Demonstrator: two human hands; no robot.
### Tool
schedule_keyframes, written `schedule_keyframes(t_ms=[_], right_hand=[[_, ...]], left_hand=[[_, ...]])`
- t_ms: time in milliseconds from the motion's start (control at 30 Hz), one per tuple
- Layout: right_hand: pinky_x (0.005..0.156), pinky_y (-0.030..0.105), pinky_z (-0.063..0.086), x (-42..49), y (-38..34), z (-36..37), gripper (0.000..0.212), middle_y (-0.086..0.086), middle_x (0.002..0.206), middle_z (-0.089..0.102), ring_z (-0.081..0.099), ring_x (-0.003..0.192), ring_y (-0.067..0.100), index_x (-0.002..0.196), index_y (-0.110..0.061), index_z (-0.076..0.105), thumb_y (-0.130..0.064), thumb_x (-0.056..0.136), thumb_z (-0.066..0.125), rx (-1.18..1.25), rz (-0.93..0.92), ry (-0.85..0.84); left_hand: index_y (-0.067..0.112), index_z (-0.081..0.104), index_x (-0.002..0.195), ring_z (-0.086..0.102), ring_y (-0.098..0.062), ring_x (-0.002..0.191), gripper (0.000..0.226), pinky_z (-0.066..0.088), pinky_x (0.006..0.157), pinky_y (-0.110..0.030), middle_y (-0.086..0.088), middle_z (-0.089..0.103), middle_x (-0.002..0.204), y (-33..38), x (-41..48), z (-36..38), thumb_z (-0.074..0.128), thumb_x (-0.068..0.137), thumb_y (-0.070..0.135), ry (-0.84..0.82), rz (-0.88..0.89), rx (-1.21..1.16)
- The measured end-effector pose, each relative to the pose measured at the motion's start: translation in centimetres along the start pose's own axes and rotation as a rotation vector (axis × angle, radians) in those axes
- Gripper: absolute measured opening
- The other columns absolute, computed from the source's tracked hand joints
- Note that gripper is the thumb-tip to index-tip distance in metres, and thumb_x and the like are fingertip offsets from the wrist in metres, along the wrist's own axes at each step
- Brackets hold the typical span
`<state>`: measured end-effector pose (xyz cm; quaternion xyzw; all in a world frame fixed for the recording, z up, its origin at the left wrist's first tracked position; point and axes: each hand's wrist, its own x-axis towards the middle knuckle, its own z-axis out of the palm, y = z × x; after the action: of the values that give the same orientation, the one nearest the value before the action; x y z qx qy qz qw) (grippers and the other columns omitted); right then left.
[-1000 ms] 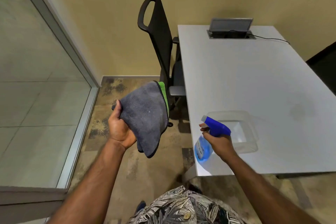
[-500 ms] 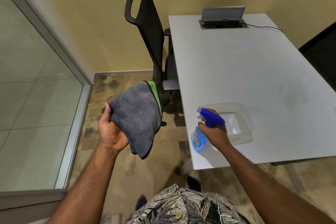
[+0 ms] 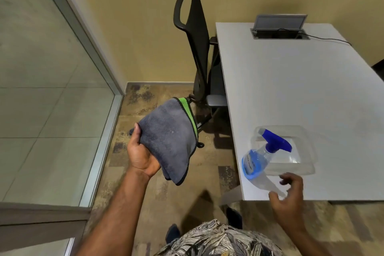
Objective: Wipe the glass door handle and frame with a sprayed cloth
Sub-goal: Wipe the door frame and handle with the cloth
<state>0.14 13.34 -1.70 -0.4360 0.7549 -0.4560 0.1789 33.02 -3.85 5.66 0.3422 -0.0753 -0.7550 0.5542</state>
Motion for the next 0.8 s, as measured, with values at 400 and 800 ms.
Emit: schedule_keyframes(t_ms=[400,800], right_hand=[[0.075,0.027,0.048,-2.2,-15.2,13.9,0.022,-0.010,0.095,0.054,0.055,0.089,0.012,0.100,-0.026,0.057,-0.029,0.082,0.070,0.035,-0.505,-0.575],[0.077,0.040,0.049,-8.9,-29.7,28.1,0.044,0.001,0.110,0.057,0.053,0.096,0.019,0.116,-0.022,0.054,-0.034,0.075,0.066,-0.053,-1.070,-0.685]], left_hand=[[0.011,0.067,0.119,0.073,-0.026,0.104,0.057,0.062,0.074,-0.037,-0.013,0.075,0.113,8.1,-4.3,-5.1,0.035,0.105,0.056,0.224,0.193,-0.055],[0.003,0.054,0.132,0.063,-0.026,0.112,0.062,0.050,0.087,-0.037,-0.017,0.064,0.125,15.6,-11.0,-9.7,0.037,0.105,0.057,0.535,0.456,-0.410]])
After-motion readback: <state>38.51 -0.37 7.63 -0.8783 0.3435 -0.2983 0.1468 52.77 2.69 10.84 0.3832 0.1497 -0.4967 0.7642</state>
